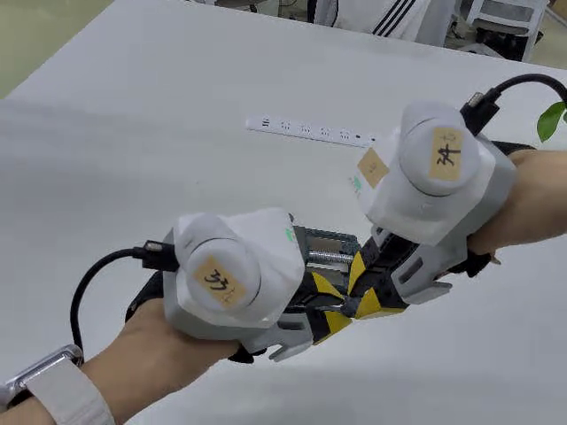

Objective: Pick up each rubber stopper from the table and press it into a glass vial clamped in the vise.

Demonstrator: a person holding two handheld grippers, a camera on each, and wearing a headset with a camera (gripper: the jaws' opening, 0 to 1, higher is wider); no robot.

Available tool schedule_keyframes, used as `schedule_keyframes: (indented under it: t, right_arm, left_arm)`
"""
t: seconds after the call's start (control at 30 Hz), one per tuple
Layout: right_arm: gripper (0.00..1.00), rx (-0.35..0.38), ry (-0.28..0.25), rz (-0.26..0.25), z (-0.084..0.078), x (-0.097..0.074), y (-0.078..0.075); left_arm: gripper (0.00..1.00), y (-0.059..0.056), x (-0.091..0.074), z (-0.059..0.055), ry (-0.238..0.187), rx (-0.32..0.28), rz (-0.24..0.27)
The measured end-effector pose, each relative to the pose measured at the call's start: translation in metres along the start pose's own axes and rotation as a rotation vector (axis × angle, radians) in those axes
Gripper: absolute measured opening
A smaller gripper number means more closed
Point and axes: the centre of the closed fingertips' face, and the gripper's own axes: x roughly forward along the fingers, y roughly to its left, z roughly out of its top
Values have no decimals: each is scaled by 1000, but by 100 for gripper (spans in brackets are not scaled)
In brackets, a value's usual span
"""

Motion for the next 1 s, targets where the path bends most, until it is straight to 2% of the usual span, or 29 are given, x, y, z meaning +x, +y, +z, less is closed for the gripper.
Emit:
schedule_keyframes:
  t: [0.43, 0.6, 0.77, 0.87, 0.93, 1.0]
  right_arm:
    - [6, -19, 20, 8, 0, 1, 2]
    - [6, -10, 7, 19, 1, 0, 4]
    - [7, -13, -36, 10, 3, -2, 2]
    - [17, 3, -82, -11, 4, -8, -3]
    - [15, 21, -101, -15, 5, -11, -3]
    - [15, 51, -151, -24, 9, -15, -2]
  left_arm:
    - [4, -2, 1, -3, 14, 9, -15]
    - [3, -3, 0, -2, -12, -31, -18]
    - [3, -1, -3, 0, -24, -25, 3]
    - [3, 2, -6, 0, -28, -23, 16]
    - [3, 3, -7, 1, -32, -19, 25]
    - [3, 5, -9, 2, -42, -19, 35]
